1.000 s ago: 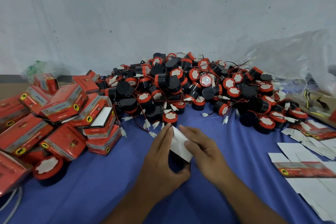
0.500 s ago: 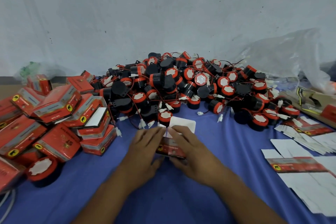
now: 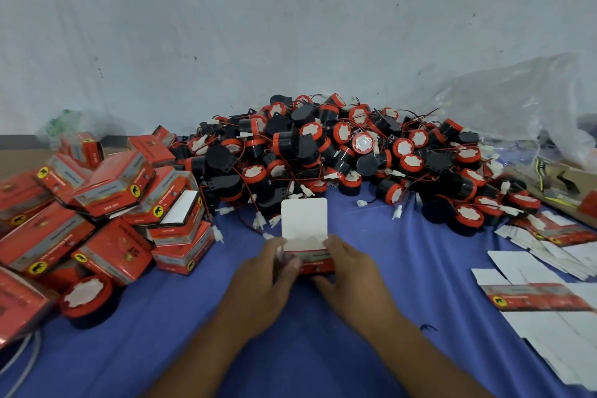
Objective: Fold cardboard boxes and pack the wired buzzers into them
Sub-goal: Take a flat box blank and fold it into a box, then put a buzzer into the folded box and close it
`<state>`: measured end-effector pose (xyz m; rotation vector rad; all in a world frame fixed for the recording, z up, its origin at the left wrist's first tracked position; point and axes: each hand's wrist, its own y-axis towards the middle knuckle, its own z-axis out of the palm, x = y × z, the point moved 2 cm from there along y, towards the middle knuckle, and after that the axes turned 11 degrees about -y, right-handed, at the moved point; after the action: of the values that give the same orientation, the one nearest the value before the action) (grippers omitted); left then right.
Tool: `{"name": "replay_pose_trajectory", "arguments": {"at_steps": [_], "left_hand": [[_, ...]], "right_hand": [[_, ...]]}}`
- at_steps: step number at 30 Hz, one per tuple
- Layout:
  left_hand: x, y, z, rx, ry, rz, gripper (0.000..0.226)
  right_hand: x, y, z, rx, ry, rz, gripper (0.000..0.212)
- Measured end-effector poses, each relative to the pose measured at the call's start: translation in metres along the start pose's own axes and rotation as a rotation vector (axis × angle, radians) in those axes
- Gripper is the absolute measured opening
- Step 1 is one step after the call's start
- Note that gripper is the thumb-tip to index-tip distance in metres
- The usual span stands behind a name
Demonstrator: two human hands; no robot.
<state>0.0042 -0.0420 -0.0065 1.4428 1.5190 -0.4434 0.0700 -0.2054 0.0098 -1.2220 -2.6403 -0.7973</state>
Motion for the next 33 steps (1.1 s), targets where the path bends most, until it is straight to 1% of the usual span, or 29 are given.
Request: {"name": "replay_pose_trajectory", "arguments": {"at_steps": [1,2,3,4,5,6,7,8,9,10,11,12,14,17,19,22,27,29,30,31,32,33], "left_hand": [[0.004,0.002,-0.004,-0.014,-0.095,-0.042,0.043],[0.007,0.005,-0.007,0.005,-0.148,-0.075,0.049],[0.009,0.007,-0.01,0.045,-0.143,-0.086,0.052],[0.01,0.008,-0.012,0.082,-0.105,-0.079,0.053],[0.011,0.009,-0.014,0.097,-0.065,-0.08,0.053],[0.013,0.01,-0.016,0.096,-0.047,-0.098,0.054],[0.015,0.011,-0.018,0.086,-0.047,-0.124,0.056],[0.017,0.011,-0.021,0.071,-0.04,-0.143,0.056],[0.019,0.012,-0.022,0.058,-0.015,-0.151,0.057],[0.021,0.012,-0.023,0.047,0.028,-0.148,0.056],[0.021,0.011,-0.024,0.039,0.068,-0.138,0.055],[0.02,0.011,-0.024,0.035,0.087,-0.13,0.054],[0.018,0.01,-0.025,0.043,0.029,-0.146,0.052],[0.019,0.008,-0.028,0.031,-0.073,-0.192,0.053],[0.02,0.008,-0.03,0.017,-0.086,-0.192,0.054],[0.02,0.009,-0.03,0.015,-0.091,-0.198,0.056],[0.023,0.009,-0.031,0.041,-0.089,-0.195,0.054],[0.023,0.009,-0.031,0.062,-0.089,-0.188,0.053],[0.023,0.008,-0.031,0.067,-0.093,-0.182,0.052],[0.023,0.008,-0.03,0.074,-0.098,-0.177,0.051],[0.022,0.008,-0.03,0.087,-0.103,-0.169,0.051],[0.021,0.007,-0.029,0.102,-0.107,-0.158,0.051]], "right_hand": [[-0.002,0.0,-0.002,-0.014,0.084,-0.01,0.031],[-0.002,0.0,-0.005,-0.033,0.163,-0.037,0.023],[-0.002,-0.001,-0.006,-0.048,0.237,-0.063,0.011],[-0.003,-0.001,-0.007,-0.057,0.309,-0.07,0.006],[-0.006,0.001,-0.007,-0.068,0.382,-0.035,0.017],[-0.013,0.005,-0.006,-0.066,0.472,0.054,0.025],[-0.021,0.01,-0.004,-0.065,0.57,0.172,0.028],[-0.031,0.017,-0.001,-0.074,0.638,0.287,0.026],[-0.041,0.026,0.002,-0.088,0.654,0.377,0.021],[-0.051,0.034,0.005,-0.079,0.607,0.44,0.015],[-0.057,0.042,0.01,-0.047,0.513,0.459,0.015],[-0.061,0.05,0.014,-0.005,0.417,0.431,0.024],[-0.059,0.067,0.026,0.077,0.3,0.282,0.041],[-0.045,0.089,0.039,0.181,0.238,0.027,0.056],[-0.037,0.102,0.046,0.215,0.244,-0.074,0.053],[-0.032,0.114,0.052,0.2,0.222,-0.087,0.042],[-0.04,0.104,0.058,0.022,0.304,0.151,0.026],[-0.05,0.096,0.05,-0.092,0.379,0.303,0.025],[-0.057,0.092,0.042,-0.157,0.513,0.43,0.026],[-0.062,0.088,0.031,-0.222,0.713,0.563,0.027],[-0.067,0.083,0.02,-0.272,0.915,0.668,0.028],[-0.07,0.079,0.009,-0.3,1.067,0.726,0.028]]}}
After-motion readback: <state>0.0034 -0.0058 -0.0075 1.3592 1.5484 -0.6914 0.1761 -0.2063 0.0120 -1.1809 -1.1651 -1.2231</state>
